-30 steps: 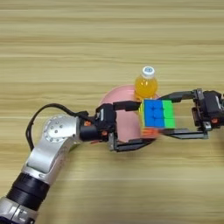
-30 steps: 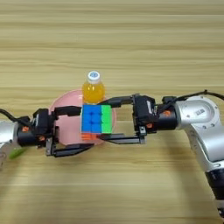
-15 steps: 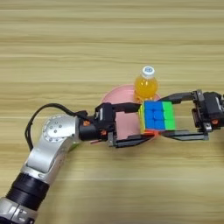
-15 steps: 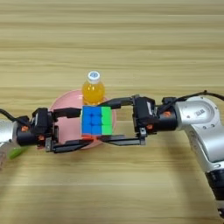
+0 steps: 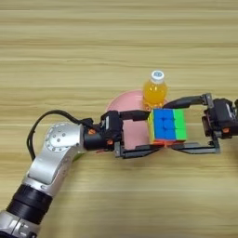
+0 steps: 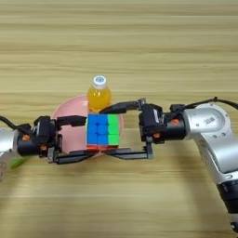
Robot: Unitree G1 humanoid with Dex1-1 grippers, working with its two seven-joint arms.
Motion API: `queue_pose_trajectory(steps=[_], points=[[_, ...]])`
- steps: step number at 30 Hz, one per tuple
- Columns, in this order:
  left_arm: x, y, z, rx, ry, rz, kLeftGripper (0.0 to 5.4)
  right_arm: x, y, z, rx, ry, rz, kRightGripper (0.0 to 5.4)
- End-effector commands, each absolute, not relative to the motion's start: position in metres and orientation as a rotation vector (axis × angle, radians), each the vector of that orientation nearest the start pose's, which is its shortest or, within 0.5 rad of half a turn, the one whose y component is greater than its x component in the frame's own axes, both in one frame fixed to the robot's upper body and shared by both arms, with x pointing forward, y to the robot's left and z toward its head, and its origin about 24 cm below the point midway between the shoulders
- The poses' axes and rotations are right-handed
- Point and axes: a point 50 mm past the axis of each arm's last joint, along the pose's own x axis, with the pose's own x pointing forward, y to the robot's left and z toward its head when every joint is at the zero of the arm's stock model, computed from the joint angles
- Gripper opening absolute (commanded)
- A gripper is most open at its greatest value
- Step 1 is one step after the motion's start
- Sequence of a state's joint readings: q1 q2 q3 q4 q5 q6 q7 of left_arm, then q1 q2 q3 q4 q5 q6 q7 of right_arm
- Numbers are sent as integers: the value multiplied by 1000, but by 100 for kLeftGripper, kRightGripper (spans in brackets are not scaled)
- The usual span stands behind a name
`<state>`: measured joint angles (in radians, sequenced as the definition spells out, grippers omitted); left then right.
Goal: Move the objects on the table
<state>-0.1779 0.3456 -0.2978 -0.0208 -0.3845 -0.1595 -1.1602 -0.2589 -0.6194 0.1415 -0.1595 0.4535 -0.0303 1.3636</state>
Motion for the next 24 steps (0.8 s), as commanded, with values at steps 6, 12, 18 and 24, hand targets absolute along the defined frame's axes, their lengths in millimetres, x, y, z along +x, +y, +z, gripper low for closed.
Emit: queue_pose_trajectory(steps=[6,12,18,24], points=[[232,110,84,120,-238,-1436,327,237,-156,145,-374,-208,1587,540],[229,138,87,95,-262,-1292,327,237,-159,154,-323,-246,1571,540],[226,175,86,101,-258,-1105,327,238,-161,156,-294,-270,1544,540],[225,205,83,110,-235,-894,327,238,-163,157,-285,-280,1526,540]])
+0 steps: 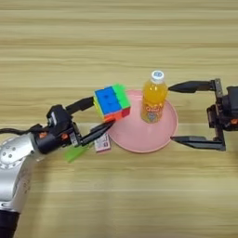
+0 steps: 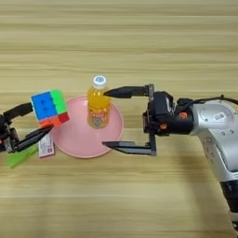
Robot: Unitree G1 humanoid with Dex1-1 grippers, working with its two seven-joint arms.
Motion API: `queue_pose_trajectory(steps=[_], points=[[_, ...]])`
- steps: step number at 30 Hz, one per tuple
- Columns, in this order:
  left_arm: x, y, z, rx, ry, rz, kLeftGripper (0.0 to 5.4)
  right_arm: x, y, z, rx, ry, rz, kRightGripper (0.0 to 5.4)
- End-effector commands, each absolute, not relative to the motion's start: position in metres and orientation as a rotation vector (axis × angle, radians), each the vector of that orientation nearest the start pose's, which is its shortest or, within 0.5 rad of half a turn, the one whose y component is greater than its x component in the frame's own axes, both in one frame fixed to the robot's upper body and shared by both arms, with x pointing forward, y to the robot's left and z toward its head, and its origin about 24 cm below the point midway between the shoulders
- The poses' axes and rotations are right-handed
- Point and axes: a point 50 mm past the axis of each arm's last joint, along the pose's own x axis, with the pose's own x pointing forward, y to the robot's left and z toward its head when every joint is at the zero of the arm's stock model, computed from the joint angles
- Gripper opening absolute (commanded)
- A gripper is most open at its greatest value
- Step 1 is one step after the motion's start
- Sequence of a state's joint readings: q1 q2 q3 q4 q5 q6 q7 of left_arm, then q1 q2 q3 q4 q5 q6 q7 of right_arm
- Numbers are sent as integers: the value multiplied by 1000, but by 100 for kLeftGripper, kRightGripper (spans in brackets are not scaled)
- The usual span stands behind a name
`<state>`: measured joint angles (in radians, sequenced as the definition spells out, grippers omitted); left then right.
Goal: Move the objects on the table
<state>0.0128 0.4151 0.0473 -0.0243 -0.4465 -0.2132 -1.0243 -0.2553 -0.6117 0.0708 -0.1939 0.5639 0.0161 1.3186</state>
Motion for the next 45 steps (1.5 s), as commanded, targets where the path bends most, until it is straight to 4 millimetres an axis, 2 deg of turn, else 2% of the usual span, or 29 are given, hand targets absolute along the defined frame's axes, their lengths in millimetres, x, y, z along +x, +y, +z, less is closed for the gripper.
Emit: queue_pose_trajectory(steps=[1,10,19,33,45], points=[[225,209,82,107,-233,-864,327,238,-163,157,-285,-281,1525,540],[244,226,69,184,-151,-623,327,239,-164,157,-287,-288,1520,540],[261,216,51,250,-53,-559,327,238,-164,155,-285,-288,1516,540],[257,198,34,190,44,-586,327,238,-163,153,-298,-288,1509,540],[255,200,26,178,111,-544,327,237,-162,152,-299,-291,1512,540]])
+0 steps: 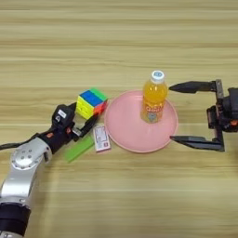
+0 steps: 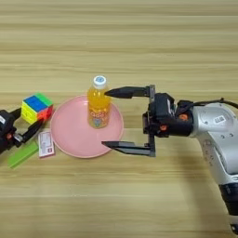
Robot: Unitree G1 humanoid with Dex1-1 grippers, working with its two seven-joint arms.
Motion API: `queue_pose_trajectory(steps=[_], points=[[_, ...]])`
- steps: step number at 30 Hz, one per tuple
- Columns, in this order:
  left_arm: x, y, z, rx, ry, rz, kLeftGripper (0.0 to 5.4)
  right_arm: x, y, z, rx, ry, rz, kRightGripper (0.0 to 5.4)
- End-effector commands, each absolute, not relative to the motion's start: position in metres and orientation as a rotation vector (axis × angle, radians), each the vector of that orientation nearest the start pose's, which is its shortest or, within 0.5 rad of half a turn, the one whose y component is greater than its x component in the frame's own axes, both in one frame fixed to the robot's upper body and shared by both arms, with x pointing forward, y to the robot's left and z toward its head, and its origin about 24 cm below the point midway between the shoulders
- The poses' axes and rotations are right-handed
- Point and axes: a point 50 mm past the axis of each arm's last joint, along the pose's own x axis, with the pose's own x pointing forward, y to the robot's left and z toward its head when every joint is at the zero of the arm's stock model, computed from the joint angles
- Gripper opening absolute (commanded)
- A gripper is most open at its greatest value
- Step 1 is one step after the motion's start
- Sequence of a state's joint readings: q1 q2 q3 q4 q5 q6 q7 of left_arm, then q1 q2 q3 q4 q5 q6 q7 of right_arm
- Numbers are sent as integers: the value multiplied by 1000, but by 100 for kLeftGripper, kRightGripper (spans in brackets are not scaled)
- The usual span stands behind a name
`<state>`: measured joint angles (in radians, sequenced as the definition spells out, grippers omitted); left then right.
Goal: Move the objects on the table
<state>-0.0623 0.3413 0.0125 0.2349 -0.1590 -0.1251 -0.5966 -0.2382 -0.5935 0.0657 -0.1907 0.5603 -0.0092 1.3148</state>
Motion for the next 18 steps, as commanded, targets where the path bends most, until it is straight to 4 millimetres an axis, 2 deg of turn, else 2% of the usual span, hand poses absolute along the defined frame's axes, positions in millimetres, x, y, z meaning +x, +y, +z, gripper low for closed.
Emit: queue_pose_trajectory(steps=[1,18], points=[[255,200,25,179,118,-542,327,237,-162,152,-300,-291,1512,540],[256,203,18,218,166,-515,327,236,-162,152,-301,-295,1512,540]])
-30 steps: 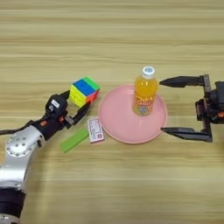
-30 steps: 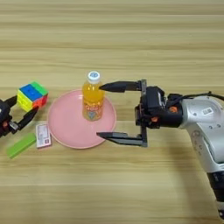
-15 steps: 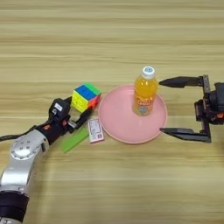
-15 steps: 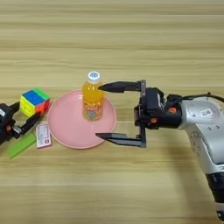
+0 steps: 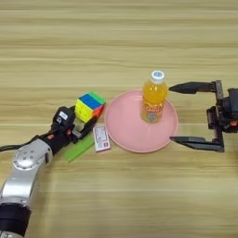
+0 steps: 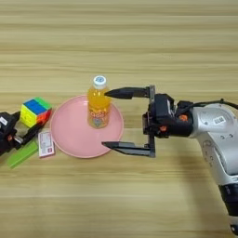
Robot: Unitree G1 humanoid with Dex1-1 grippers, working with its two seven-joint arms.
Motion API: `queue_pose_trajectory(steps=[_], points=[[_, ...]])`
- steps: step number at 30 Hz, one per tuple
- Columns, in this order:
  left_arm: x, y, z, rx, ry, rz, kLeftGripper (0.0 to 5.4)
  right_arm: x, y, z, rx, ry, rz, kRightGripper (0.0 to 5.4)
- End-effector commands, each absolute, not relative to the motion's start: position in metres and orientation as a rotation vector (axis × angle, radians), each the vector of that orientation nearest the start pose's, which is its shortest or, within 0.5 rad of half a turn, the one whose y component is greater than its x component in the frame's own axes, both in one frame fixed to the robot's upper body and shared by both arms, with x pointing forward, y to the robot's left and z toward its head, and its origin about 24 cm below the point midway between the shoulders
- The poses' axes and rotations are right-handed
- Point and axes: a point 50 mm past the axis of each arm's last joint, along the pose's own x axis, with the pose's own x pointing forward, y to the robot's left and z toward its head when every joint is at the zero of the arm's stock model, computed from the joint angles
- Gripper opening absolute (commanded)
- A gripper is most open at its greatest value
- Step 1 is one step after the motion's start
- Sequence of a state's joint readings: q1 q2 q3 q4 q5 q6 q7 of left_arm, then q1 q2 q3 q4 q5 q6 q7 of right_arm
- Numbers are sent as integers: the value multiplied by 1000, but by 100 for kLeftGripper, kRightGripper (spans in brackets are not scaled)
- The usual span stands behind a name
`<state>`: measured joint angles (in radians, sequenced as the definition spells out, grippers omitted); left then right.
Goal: Move the objects on the table
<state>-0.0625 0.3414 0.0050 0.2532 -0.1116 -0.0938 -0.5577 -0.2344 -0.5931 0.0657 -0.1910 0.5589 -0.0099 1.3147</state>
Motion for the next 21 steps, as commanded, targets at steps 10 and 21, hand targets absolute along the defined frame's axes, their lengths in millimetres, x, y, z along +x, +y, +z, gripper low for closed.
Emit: queue_pose_trajectory(steps=[10,21], points=[[254,201,17,227,171,-534,364,236,-162,153,-302,-296,1511,540],[256,201,18,246,164,-522,467,237,-162,152,-298,-293,1513,540]])
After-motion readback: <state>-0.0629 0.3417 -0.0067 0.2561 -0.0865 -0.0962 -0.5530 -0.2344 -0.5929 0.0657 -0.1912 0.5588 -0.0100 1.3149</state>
